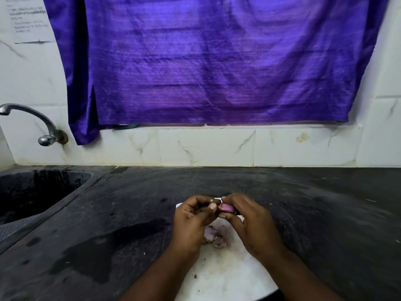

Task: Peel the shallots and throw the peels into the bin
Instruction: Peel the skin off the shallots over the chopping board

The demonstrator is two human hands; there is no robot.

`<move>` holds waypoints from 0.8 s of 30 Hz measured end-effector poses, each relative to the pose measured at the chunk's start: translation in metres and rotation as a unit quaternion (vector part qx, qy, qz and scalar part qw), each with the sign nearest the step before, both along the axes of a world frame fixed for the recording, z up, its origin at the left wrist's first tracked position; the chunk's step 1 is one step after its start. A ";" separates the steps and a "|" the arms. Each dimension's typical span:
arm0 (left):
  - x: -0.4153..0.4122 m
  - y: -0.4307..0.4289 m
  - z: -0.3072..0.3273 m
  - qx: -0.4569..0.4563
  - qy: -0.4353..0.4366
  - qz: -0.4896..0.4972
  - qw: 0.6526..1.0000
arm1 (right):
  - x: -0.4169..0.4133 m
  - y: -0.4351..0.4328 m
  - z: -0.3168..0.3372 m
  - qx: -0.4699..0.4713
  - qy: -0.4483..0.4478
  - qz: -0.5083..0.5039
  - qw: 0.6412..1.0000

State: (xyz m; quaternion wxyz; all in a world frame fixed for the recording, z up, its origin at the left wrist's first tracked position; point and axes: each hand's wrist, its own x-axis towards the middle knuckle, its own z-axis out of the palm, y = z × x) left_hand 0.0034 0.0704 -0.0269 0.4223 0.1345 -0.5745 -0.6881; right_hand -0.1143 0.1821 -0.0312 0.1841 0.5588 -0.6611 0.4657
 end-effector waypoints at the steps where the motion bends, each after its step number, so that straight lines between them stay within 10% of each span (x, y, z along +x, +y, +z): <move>1: 0.000 0.000 0.000 0.013 0.003 -0.004 1.000 | 0.001 0.000 0.001 -0.004 0.016 -0.004 1.000; 18: 0.002 -0.007 0.001 -0.142 -0.029 0.021 0.989 | -0.002 0.001 -0.004 0.005 -0.147 0.039 0.988; 24: 0.000 -0.001 0.000 -0.072 -0.030 0.017 0.997 | -0.002 -0.002 -0.007 0.039 -0.098 0.011 0.994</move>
